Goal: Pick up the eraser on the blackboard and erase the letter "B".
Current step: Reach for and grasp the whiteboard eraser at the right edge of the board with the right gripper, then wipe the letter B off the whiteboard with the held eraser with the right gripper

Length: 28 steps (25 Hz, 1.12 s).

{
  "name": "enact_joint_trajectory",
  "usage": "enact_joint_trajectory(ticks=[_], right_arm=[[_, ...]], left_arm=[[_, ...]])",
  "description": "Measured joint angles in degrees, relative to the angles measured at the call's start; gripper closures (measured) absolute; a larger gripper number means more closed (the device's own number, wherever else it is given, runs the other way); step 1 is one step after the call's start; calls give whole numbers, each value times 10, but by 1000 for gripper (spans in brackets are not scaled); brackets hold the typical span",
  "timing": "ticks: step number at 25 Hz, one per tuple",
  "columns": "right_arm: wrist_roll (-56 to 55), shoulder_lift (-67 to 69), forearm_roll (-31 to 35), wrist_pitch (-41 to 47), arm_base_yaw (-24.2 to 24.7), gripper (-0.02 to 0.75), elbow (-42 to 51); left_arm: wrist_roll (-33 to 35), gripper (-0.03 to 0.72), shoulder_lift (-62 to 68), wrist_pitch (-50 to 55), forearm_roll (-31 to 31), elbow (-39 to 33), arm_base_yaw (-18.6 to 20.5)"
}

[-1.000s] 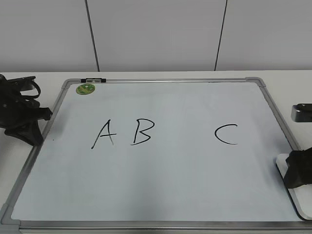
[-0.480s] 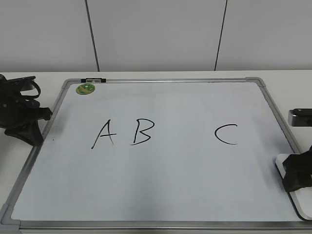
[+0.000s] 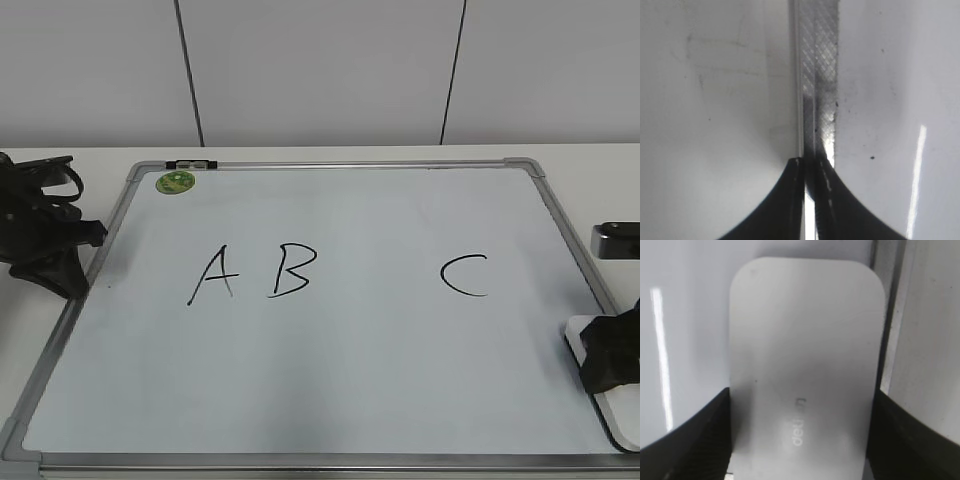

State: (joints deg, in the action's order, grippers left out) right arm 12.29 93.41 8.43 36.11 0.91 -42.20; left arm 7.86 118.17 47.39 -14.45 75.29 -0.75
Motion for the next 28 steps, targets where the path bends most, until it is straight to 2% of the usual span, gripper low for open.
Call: enact_joint_trajectory(ticks=[10,15,28], right_arm=[[0,-65,1,13,0,194,1],[7,-96,23,39,0,194,-5],[22,-104,73,158,-11,194,-124]], left_arm=[[0,678,0,0,0,0,0],[0,678,0,0,0,0,0],[0,678,0,0,0,0,0]])
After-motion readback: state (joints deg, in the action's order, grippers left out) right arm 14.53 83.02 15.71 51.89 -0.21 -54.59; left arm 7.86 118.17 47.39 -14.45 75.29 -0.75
